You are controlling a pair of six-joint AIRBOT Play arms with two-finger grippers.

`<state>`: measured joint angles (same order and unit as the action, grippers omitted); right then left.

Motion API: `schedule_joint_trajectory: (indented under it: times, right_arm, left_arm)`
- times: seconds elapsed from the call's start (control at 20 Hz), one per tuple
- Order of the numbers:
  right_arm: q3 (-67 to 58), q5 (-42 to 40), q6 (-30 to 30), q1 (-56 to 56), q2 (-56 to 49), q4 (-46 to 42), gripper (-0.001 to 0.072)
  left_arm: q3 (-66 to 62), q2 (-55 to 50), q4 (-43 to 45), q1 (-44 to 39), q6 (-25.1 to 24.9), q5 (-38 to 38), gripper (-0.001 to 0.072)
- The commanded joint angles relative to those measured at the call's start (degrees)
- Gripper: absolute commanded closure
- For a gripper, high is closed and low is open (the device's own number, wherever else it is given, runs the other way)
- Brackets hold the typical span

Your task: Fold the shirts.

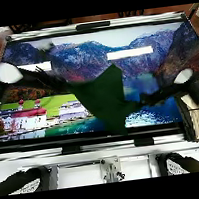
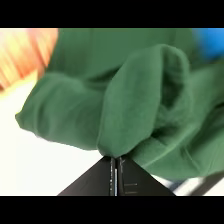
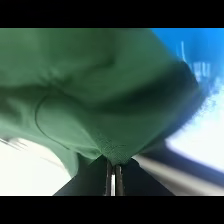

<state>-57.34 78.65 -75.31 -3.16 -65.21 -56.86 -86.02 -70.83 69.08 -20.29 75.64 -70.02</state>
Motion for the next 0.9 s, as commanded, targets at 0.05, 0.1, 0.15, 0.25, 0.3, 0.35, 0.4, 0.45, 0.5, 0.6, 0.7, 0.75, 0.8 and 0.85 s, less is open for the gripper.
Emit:
schedule_joint_trajectory:
  times: [0.05, 0.1, 0.15, 0.25, 0.3, 0.35, 0.4, 0.45, 0.5, 0.6, 0.7, 0.75, 0.8, 0.85]
  right_arm:
    - [-27.6, -2.0, 5.5, 0.1, 13.6, -2.6, 0.0650]
    - [-34.2, -6.1, 4.9, 0.1, 15.8, -2.8, 0.0650]
    - [-39.3, -10.9, 3.2, 0.1, 17.6, -2.8, 0.0650]
    - [-47.1, -20.0, 0.6, 0.1, 20.5, -1.0, 0.0650]
    - [-49.1, -22.5, 0.6, 0.1, 21.4, 1.1, 0.0650]
    - [-50.3, -23.9, 0.6, 0.1, 22.0, 3.2, 0.0650]
    - [-50.7, -24.3, 0.5, 0.1, 22.3, 5.5, 0.0650]
    - [-50.7, -23.8, 0.2, 0.1, 22.4, 7.4, 0.0650]
    - [-50.7, -23.0, -0.2, 0.1, 22.2, 8.0, 0.0650]
    - [-50.7, -21.9, -0.4, 0.1, 21.4, 6.7, 0.0650]
    - [-50.7, -20.9, -0.6, 0.1, 19.6, 3.7, 0.0650]
    - [-50.7, -19.4, -1.0, 0.1, 18.2, 1.0, 0.0651]
    - [-50.7, -17.3, -2.0, 0.1, 16.5, -1.4, 0.0650]
    - [-50.7, -15.3, -3.8, 0.1, 14.1, -4.7, 0.0650]
  left_arm:
    - [-23.9, 8.0, 3.0, 0.0, 1.4, 3.5, 0.0678]
    - [-28.5, 9.7, 3.0, 0.0, 4.5, 6.8, 0.0678]
    - [-32.4, 11.6, 2.9, 0.0, 7.9, 11.1, 0.0678]
    - [-34.1, 16.3, 0.4, -0.1, 9.7, 19.2, 0.0677]
    - [-33.6, 18.6, -1.1, -0.1, 9.7, 21.1, 0.0677]
    - [-33.0, 20.5, -3.0, -0.1, 9.7, 21.5, 0.0677]
    - [-32.3, 21.7, -5.0, -0.1, 9.7, 21.5, 0.0678]
    - [-31.6, 22.4, -6.7, -0.1, 9.7, 21.4, 0.0677]
    - [-30.9, 22.7, -6.8, -0.1, 9.7, 20.5, 0.0678]
    - [-29.7, 22.5, -4.5, -0.1, 9.5, 15.4, 0.0678]
    - [-27.0, 22.3, 2.6, -0.1, 9.5, 8.8, 0.0678]
    - [-25.2, 22.0, 6.8, -0.1, 9.6, 5.4, 0.0677]
    - [-22.8, 21.7, 10.3, -0.1, 9.6, 2.6, 0.0677]
    - [-20.0, 21.4, 12.9, -0.1, 9.6, 0.8, 0.0677]
